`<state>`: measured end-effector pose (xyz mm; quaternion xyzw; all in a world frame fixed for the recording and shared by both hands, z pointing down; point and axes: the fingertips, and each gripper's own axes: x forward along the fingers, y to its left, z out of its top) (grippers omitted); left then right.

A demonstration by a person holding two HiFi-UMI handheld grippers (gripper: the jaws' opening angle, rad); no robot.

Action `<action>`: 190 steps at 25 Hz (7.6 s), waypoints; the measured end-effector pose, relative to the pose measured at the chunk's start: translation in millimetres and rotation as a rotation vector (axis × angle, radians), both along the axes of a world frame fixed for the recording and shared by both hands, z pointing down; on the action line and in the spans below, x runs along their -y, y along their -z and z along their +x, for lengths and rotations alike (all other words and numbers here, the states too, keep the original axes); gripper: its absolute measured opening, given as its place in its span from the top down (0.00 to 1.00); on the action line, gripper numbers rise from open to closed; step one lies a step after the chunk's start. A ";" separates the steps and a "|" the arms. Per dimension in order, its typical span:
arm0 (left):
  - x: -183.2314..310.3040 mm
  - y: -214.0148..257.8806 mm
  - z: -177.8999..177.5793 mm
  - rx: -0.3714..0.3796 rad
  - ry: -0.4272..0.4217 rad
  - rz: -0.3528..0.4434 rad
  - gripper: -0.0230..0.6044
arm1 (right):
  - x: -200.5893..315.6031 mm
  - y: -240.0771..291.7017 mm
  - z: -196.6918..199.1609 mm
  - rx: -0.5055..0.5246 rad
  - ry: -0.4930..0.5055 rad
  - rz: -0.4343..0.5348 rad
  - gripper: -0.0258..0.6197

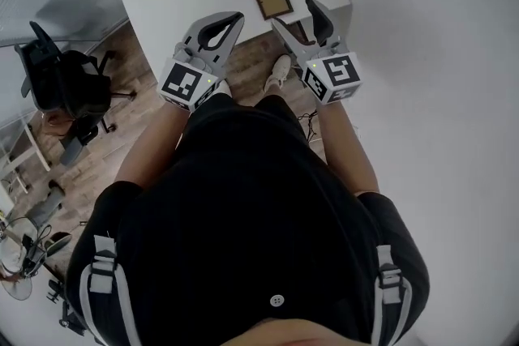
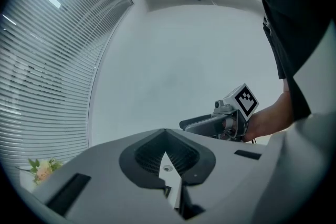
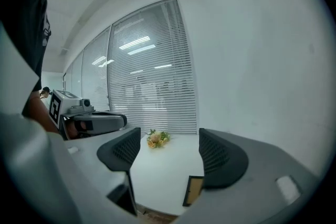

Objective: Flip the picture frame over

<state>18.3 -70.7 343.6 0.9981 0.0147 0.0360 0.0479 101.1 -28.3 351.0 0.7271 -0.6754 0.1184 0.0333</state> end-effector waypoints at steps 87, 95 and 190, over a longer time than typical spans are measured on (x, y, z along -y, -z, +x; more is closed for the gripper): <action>106.0 -222.5 45.5 0.187 0.225 -0.130 0.96 | 102.3 -372.2 49.3 -0.021 -0.181 -0.707 0.88; 111.6 -209.9 37.0 0.168 0.245 -0.126 0.96 | 106.5 -353.9 44.9 0.048 -0.164 -0.664 0.88; 93.8 -210.2 64.4 0.206 0.351 -0.126 0.96 | 119.5 -292.0 41.7 1.592 0.354 -0.163 0.88</action>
